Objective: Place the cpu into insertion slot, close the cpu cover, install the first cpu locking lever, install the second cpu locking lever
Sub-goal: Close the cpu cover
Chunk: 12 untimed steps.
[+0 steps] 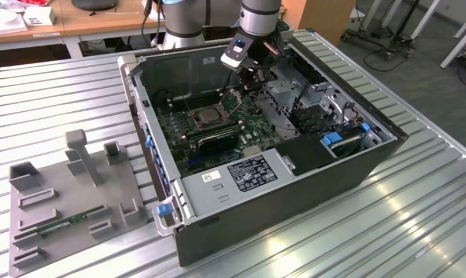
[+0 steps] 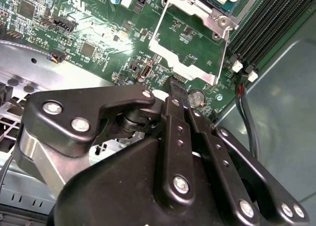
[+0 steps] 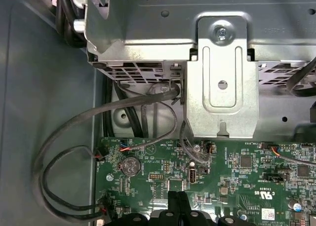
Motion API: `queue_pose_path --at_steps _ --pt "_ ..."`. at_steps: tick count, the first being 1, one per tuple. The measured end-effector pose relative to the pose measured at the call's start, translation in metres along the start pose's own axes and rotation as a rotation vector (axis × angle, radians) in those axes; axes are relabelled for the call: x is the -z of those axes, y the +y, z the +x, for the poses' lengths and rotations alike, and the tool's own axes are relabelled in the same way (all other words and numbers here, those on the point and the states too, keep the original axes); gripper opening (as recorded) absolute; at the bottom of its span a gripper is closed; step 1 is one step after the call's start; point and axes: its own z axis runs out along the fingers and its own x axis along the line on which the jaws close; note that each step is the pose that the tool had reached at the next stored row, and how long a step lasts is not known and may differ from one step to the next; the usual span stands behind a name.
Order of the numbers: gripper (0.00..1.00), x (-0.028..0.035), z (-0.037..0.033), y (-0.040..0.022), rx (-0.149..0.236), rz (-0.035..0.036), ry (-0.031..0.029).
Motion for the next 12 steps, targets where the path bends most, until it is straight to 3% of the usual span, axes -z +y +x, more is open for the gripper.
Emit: queue_pose_path --at_steps 6,12 --pt "0.11 -0.0004 0.0 -0.0063 0.0 0.0 0.0" --pt "0.11 -0.0003 -0.0001 -0.0203 -0.001 0.0 0.0"
